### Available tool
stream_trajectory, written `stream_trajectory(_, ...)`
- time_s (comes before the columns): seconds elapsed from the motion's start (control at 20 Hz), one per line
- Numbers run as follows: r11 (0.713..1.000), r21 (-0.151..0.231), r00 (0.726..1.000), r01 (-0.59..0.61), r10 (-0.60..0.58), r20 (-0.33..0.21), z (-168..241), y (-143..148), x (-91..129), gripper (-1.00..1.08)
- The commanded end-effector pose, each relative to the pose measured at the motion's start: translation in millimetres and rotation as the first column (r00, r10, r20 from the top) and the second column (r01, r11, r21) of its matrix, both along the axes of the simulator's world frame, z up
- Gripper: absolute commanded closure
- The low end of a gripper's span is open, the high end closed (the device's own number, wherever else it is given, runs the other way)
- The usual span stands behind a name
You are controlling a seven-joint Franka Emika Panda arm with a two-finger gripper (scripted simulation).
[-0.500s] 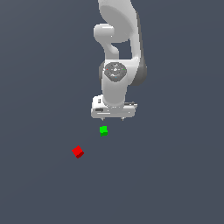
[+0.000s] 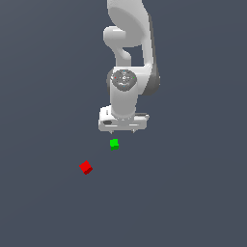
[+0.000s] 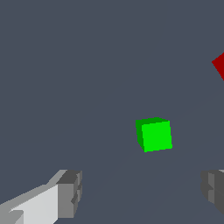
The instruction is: Stack the red cube on top of the green cube.
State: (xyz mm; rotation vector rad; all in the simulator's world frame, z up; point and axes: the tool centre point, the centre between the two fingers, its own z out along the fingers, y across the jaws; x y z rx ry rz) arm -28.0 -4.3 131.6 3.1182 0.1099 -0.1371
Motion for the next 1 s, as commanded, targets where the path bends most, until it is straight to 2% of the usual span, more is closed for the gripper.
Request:
stream_trajectory(0.0,1.0,0.001,1.0,-0.018,0.018,0.002,-1.8,-6.3,1.5,-0.92)
stream_trajectory(0.5,0.988,0.009,0.988,-0.153,0.153,0.019,-14.8,-48.9,17.2,-0.92)
stream_trajectory(0.95,0.949,0.016,0.949,-0.314,0.313,0.041,-30.8,-97.0,45.1,-0.92)
